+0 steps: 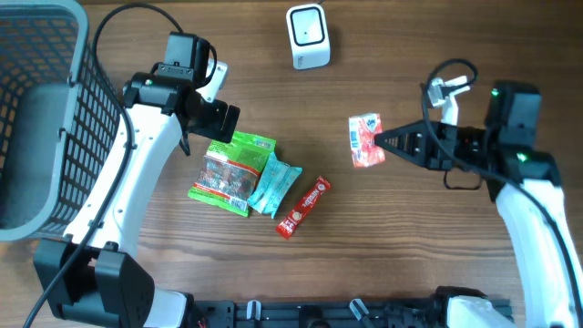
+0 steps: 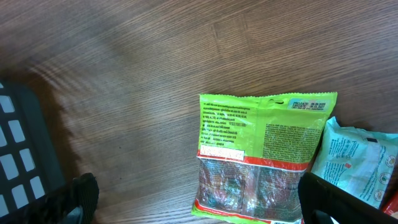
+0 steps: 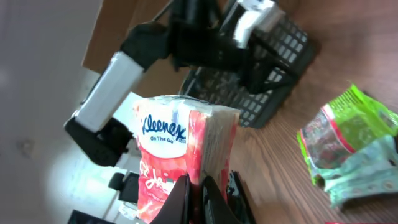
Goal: Scan the item barcode
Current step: 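Raise the red Kleenex pack with the right gripper to the scanner window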
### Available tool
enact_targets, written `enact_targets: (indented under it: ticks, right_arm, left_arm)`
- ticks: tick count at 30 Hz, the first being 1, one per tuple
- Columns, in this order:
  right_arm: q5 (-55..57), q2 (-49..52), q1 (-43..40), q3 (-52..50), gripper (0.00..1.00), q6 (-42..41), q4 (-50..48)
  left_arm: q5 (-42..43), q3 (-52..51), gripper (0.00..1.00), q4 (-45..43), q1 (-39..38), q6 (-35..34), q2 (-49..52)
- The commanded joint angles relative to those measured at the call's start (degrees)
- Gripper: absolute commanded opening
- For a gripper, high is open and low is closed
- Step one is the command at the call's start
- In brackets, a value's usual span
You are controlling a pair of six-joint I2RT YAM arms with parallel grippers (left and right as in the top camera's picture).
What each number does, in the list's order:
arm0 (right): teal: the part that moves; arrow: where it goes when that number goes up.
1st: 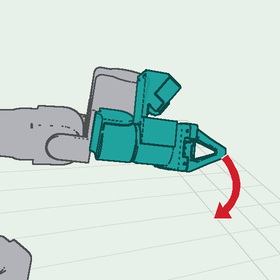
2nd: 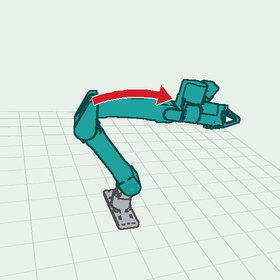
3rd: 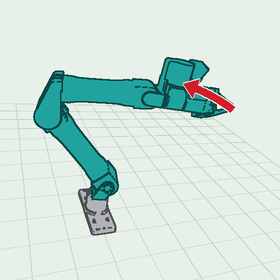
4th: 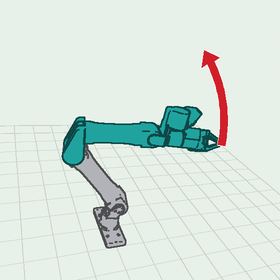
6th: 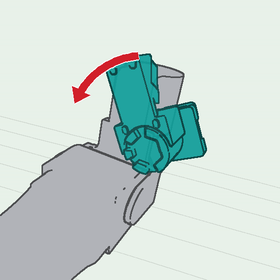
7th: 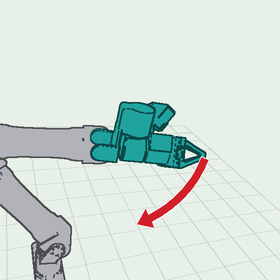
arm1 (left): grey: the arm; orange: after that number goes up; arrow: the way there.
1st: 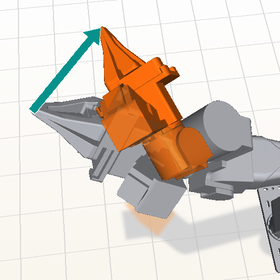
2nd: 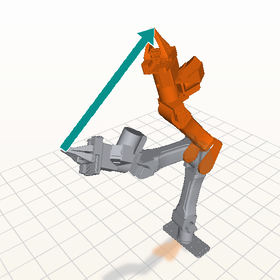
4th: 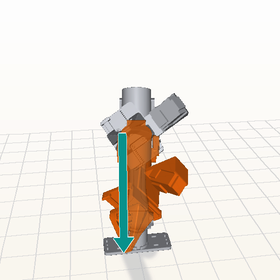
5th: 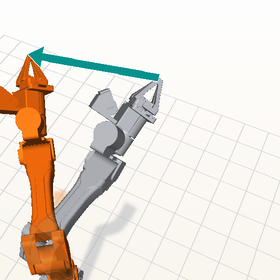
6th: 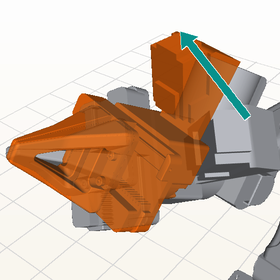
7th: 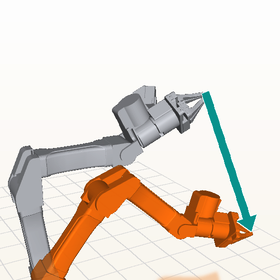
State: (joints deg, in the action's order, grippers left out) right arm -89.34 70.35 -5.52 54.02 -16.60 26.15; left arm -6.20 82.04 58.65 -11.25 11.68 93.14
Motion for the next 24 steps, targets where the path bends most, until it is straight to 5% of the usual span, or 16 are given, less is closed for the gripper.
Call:
enact_targets:
  ticks: [1,6,24]
  right_arm:
    - [-3.67,-6.23,-0.13,-0.09,0.04,-8.90,-2.84]
    - [-3.65,-12.87,-0.13,-0.09,0.04,-16.48,-8.20]
    - [-3.65,-13.73,-0.11,-0.09,0.04,-18.08,-8.13]
  left_arm:
    - [-0.52,0.57,1.00,-0.17,-0.11,0.50,-0.24]
    - [-0.52,0.57,1.00,-0.17,-0.11,0.50,-0.24]
    - [-0.52,0.57,1.00,-0.17,-0.11,0.48,-0.24]
